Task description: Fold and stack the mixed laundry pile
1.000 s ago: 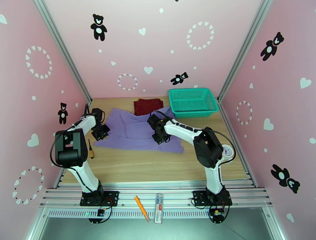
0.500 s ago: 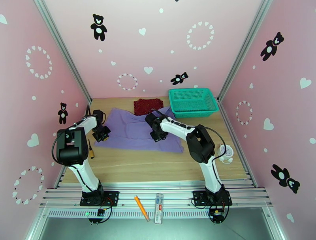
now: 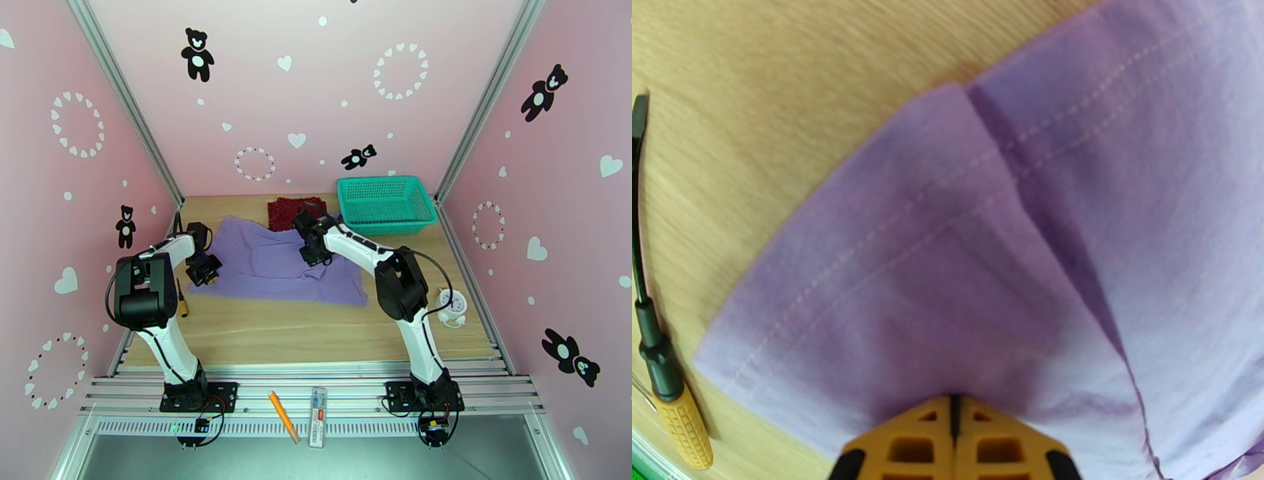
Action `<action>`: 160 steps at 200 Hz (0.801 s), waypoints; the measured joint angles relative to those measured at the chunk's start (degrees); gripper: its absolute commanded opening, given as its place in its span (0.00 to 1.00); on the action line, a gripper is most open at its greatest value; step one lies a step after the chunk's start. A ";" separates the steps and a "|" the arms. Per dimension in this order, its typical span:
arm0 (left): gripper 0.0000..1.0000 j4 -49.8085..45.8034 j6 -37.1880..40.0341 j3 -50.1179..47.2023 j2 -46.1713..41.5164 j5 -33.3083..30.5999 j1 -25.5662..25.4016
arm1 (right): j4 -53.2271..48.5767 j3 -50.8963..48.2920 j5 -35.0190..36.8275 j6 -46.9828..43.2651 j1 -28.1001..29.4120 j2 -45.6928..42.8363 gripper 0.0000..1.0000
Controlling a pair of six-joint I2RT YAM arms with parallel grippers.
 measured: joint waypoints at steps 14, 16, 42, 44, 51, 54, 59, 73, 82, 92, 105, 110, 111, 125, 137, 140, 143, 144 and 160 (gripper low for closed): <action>0.00 0.02 0.00 0.00 0.00 0.00 0.00 | -0.61 -3.19 -0.04 -1.57 0.72 -0.66 0.36; 0.00 0.00 0.00 0.00 0.00 0.00 0.00 | -0.76 -3.58 -0.04 -1.92 0.83 -0.68 0.36; 0.00 0.02 0.00 0.00 0.00 0.00 0.00 | -2.29 -6.25 0.31 -5.09 2.25 -0.74 0.36; 0.00 0.02 0.00 0.00 0.00 0.00 0.00 | -2.34 -6.29 0.39 -5.31 2.36 -0.74 0.36; 0.00 0.00 0.00 0.00 0.00 0.00 0.00 | -2.43 -6.38 0.44 -5.86 2.64 -0.74 0.36; 0.00 0.00 -0.02 0.00 0.00 0.00 0.00 | -2.43 -6.38 0.46 -6.12 2.75 -0.74 0.36; 0.00 0.00 0.00 0.00 0.00 0.00 0.00 | -2.40 -6.38 0.57 -6.40 2.89 -0.74 0.36; 0.00 0.00 -0.02 0.00 0.00 0.00 0.00 | -2.32 -6.38 0.66 -7.02 2.95 -0.74 0.36; 0.00 0.02 0.00 0.00 0.00 0.00 0.00 | -2.32 -6.38 0.70 -7.28 2.95 -0.74 0.36; 0.00 0.02 0.00 0.00 0.00 0.00 0.00 | -2.29 -6.36 0.83 -7.50 2.95 -0.74 0.36; 0.00 0.02 0.00 0.00 0.00 -0.02 0.00 | -2.32 -6.27 1.07 -7.65 2.89 -0.70 0.35; 0.00 0.00 0.00 0.00 0.00 -0.02 0.00 | -2.34 -6.12 1.22 -7.65 2.89 -0.66 0.35; 0.00 0.00 0.00 0.00 0.00 -0.02 0.00 | -2.36 -6.08 1.29 -7.67 2.89 -0.63 0.34; 0.00 0.00 0.00 0.00 0.00 -0.02 0.00 | -2.34 -5.25 1.81 -7.69 2.91 -0.24 0.31; 0.00 0.02 0.00 0.00 0.00 -0.02 0.00 | -2.29 -4.31 2.16 -7.85 2.91 0.31 0.27; 0.00 0.00 0.00 0.00 0.00 -0.02 0.00 | -2.25 -4.15 2.19 -7.58 2.91 0.44 0.25; 0.00 0.00 0.00 0.00 0.00 -0.02 0.00 | -2.29 -3.96 2.21 -7.78 2.91 0.57 0.24; 0.00 0.00 0.00 0.00 0.00 -0.02 0.00 | -2.27 -3.85 2.27 -7.91 2.91 0.63 0.24; 0.00 0.00 0.00 0.00 0.00 -0.02 0.00 | -2.29 -2.86 2.60 -7.63 2.91 1.31 0.20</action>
